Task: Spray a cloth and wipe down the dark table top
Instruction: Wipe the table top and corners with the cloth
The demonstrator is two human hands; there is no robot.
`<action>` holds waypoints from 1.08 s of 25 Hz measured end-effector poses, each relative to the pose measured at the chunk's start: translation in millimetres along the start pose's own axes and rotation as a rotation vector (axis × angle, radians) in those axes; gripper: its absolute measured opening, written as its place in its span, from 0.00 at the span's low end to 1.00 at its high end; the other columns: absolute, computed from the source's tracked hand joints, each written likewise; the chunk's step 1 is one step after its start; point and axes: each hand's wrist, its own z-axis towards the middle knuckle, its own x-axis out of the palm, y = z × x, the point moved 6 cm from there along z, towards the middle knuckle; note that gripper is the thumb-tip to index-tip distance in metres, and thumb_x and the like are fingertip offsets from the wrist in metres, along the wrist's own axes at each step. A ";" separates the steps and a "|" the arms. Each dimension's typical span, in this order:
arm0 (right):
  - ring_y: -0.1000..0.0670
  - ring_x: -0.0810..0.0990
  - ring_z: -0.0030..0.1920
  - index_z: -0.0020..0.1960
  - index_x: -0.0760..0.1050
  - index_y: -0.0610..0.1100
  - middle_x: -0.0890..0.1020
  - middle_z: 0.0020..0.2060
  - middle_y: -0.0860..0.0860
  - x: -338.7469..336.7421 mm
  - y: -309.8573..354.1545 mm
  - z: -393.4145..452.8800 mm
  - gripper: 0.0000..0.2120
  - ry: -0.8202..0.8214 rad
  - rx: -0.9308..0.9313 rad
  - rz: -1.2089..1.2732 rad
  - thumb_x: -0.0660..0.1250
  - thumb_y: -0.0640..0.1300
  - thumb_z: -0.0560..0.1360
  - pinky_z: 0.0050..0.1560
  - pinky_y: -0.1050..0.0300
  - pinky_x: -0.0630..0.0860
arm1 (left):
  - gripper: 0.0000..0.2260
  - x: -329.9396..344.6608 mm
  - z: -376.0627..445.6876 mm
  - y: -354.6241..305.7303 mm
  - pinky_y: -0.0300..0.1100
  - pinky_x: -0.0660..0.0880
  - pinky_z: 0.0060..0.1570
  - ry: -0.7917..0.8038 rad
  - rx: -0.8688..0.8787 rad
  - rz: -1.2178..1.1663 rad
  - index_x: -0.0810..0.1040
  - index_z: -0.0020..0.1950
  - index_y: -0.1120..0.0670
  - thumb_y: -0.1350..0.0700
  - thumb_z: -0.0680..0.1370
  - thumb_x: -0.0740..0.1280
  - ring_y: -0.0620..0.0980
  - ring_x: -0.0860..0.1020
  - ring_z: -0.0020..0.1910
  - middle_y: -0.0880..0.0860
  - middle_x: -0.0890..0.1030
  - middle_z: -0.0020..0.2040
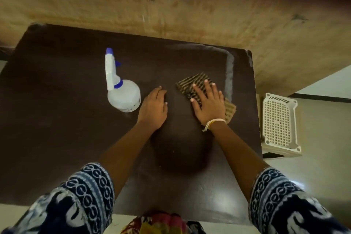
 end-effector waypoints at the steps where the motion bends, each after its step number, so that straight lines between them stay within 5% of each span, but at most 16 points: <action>1: 0.42 0.54 0.78 0.77 0.57 0.60 0.58 0.78 0.48 -5.0 -25.7 11.1 0.27 -0.033 0.106 0.008 0.51 0.62 0.79 0.75 0.40 0.52 | 0.23 1.1 15.5 -2.3 0.52 0.61 0.74 0.014 0.005 0.020 0.63 0.76 0.56 0.55 0.81 0.61 0.54 0.61 0.76 0.56 0.62 0.77; 5: 0.41 0.50 0.79 0.78 0.54 0.58 0.54 0.79 0.46 -16.9 -97.6 10.2 0.28 -0.079 0.450 0.038 0.49 0.62 0.80 0.77 0.41 0.48 | 0.24 4.8 63.5 -3.5 0.51 0.55 0.76 0.050 -0.036 0.064 0.57 0.78 0.55 0.53 0.82 0.58 0.54 0.54 0.78 0.56 0.55 0.80; 9: 0.40 0.45 0.79 0.79 0.50 0.57 0.48 0.80 0.46 -9.4 -61.0 32.9 0.28 -0.083 0.705 0.096 0.46 0.62 0.80 0.77 0.40 0.44 | 0.24 19.6 65.3 0.9 0.47 0.49 0.77 -0.007 -0.076 0.105 0.55 0.79 0.57 0.53 0.84 0.53 0.52 0.50 0.79 0.55 0.53 0.80; 13: 0.39 0.48 0.78 0.78 0.54 0.57 0.52 0.79 0.46 -1.2 47.1 102.8 0.27 0.006 0.160 0.061 0.49 0.61 0.80 0.76 0.40 0.46 | 0.24 21.6 64.4 3.4 0.46 0.49 0.77 -0.038 -0.049 0.116 0.57 0.79 0.57 0.54 0.83 0.53 0.51 0.52 0.79 0.55 0.55 0.80; 16: 0.42 0.51 0.78 0.77 0.56 0.59 0.55 0.79 0.49 -0.5 57.6 131.9 0.26 0.062 -0.133 0.014 0.50 0.61 0.80 0.76 0.42 0.49 | 0.24 20.3 63.6 1.8 0.47 0.50 0.77 -0.040 -0.061 0.114 0.57 0.79 0.57 0.54 0.83 0.53 0.51 0.52 0.79 0.55 0.56 0.80; 22: 0.43 0.48 0.79 0.78 0.53 0.59 0.52 0.80 0.48 -29.4 -86.3 145.6 0.28 -0.009 0.369 0.044 0.48 0.62 0.80 0.77 0.41 0.47 | 0.23 19.6 64.1 0.8 0.48 0.52 0.77 -0.047 -0.070 0.107 0.59 0.77 0.57 0.54 0.82 0.53 0.52 0.55 0.78 0.55 0.58 0.79; 25: 0.41 0.46 0.79 0.79 0.49 0.57 0.48 0.80 0.47 -25.7 -51.8 153.5 0.29 -0.034 0.535 0.042 0.45 0.62 0.80 0.76 0.40 0.45 | 0.23 19.8 63.6 0.5 0.48 0.53 0.77 -0.052 -0.087 0.111 0.60 0.77 0.57 0.54 0.82 0.53 0.52 0.55 0.78 0.55 0.59 0.79; 27: 0.40 0.46 0.79 0.79 0.51 0.57 0.49 0.80 0.47 -16.7 10.8 171.8 0.28 -0.009 0.331 0.053 0.46 0.61 0.80 0.76 0.40 0.45 | 0.23 20.4 64.6 0.8 0.47 0.52 0.77 -0.054 -0.085 0.120 0.59 0.78 0.57 0.54 0.82 0.53 0.51 0.55 0.78 0.55 0.58 0.79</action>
